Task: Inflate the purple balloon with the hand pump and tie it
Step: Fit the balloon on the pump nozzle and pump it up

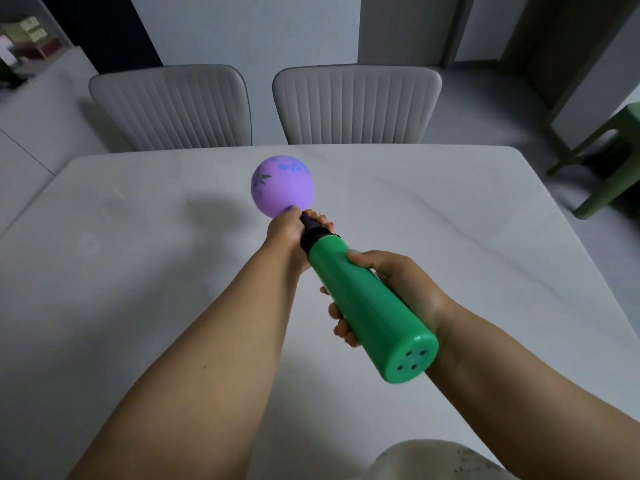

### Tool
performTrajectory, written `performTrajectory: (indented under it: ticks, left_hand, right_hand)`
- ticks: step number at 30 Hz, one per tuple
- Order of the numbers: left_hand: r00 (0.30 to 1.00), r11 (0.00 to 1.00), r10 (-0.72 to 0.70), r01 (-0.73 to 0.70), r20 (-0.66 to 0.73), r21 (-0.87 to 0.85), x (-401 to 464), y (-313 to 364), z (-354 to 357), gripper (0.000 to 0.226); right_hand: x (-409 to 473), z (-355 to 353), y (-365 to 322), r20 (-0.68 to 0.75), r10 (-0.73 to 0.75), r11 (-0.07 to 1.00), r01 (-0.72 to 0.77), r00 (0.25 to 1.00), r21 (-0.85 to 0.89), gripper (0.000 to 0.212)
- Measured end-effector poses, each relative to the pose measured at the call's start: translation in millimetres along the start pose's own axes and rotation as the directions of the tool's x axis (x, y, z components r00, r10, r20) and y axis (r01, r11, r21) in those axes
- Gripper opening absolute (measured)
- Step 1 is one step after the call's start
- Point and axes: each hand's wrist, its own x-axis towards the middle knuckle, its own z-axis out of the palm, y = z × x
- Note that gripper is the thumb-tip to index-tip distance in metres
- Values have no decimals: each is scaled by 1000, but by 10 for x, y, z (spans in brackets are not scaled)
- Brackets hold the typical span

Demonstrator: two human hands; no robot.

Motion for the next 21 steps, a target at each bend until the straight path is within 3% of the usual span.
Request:
performTrajectory:
  ticks: [4, 10, 18, 21]
  left_hand:
    - [1000, 997, 3, -5, 26, 71, -3, -13, 29, 41]
    - [1000, 1000, 0, 0, 3, 0, 61, 124, -11, 41]
    - [1000, 995, 0, -2, 19, 103, 56, 21, -3, 45]
    - [1000, 999, -21, 21, -7, 31, 104, 83, -45, 43]
  right_hand:
    - [92, 23, -50, -36, -32, 999, 32, 999, 12, 48]
    - [-53, -1, 89, 38, -6, 1000, 5, 999, 25, 48]
    - [115, 47, -25, -38, -43, 998, 45, 998, 43, 46]
    - [48, 13, 73, -5, -23, 999, 23, 1000, 43, 48]
